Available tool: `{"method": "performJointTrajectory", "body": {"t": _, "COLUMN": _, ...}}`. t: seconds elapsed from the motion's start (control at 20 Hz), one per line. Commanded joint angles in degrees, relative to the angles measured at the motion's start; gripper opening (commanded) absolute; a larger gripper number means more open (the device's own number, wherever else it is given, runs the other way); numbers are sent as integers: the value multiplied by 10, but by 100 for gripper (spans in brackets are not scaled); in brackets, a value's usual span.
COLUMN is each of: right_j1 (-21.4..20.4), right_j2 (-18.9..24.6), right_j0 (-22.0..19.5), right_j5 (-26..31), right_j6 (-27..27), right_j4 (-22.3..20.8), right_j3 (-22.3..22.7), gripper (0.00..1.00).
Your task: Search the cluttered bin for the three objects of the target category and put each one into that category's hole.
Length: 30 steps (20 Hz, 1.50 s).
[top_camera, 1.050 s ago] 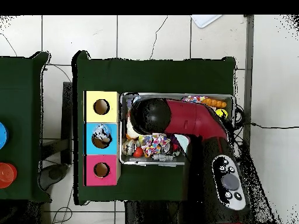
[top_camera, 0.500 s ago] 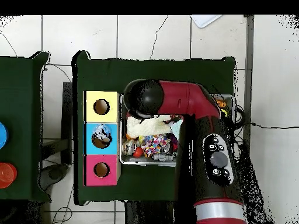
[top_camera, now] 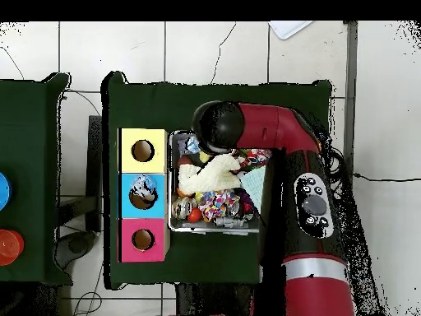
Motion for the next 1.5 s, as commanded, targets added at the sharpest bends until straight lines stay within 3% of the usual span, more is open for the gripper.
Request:
{"method": "performJointTrajectory", "body": {"t": 0.05, "right_j1": 77, "right_j2": 1, "right_j0": -5, "right_j5": -2, "right_j6": 63, "right_j4": 4, "right_j3": -31, "gripper": 100}}
{"method": "performJointTrajectory", "body": {"t": 0.25, "right_j1": 77, "right_j2": -3, "right_j0": 20, "right_j5": 16, "right_j6": 107, "right_j4": 28, "right_j3": -30, "gripper": 100}}
{"method": "performJointTrajectory", "body": {"t": 0.65, "right_j1": 75, "right_j2": -21, "right_j0": 45, "right_j5": 50, "right_j6": 130, "right_j4": 64, "right_j3": -44, "gripper": 100}}
{"method": "performJointTrajectory", "body": {"t": 0.95, "right_j1": 80, "right_j2": -32, "right_j0": 46, "right_j5": 17, "right_j6": 117, "right_j4": 75, "right_j3": -26, "gripper": 100}}
{"method": "performJointTrajectory", "body": {"t": 1.2, "right_j1": 128, "right_j2": -50, "right_j0": 33, "right_j5": -43, "right_j6": 105, "right_j4": 54, "right_j3": -21, "gripper": 100}}
{"method": "performJointTrajectory", "body": {"t": 1.5, "right_j1": 136, "right_j2": -83, "right_j0": 50, "right_j5": 5, "right_j6": 139, "right_j4": 69, "right_j3": -24, "gripper": 100}}
